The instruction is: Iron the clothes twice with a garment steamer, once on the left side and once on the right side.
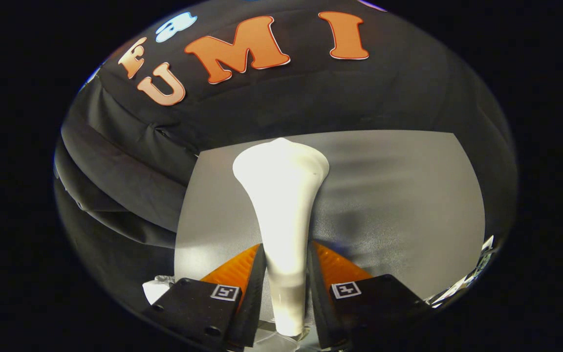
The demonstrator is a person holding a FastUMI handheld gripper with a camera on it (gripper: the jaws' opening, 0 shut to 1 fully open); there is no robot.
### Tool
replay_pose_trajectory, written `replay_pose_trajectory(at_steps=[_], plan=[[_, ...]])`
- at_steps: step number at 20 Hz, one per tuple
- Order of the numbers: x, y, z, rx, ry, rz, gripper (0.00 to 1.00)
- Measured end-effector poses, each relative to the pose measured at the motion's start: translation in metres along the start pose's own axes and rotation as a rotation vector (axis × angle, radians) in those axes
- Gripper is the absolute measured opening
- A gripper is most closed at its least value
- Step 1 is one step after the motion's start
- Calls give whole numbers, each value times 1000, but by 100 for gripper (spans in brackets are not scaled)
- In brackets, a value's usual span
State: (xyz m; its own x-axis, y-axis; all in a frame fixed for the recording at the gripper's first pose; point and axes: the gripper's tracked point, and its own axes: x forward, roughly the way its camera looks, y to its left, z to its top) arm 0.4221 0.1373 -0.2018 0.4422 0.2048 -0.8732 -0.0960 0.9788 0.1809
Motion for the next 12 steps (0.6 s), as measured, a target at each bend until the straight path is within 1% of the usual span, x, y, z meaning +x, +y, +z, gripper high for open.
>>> replay_pose_trajectory(at_steps=[1, 2, 4, 6, 7, 9, 12], plan=[[0, -2, 4, 12, -9, -8, 50], [-1, -2, 3, 20, 3, -13, 50], [-1, -4, 4, 30, -1, -35, 48], [-6, -6, 5, 32, -15, -40, 48], [-5, -5, 7, 25, -29, -42, 45], [-13, -1, 5, 9, -53, -14, 41], [-23, -4, 8, 45, -117, 3, 38]])
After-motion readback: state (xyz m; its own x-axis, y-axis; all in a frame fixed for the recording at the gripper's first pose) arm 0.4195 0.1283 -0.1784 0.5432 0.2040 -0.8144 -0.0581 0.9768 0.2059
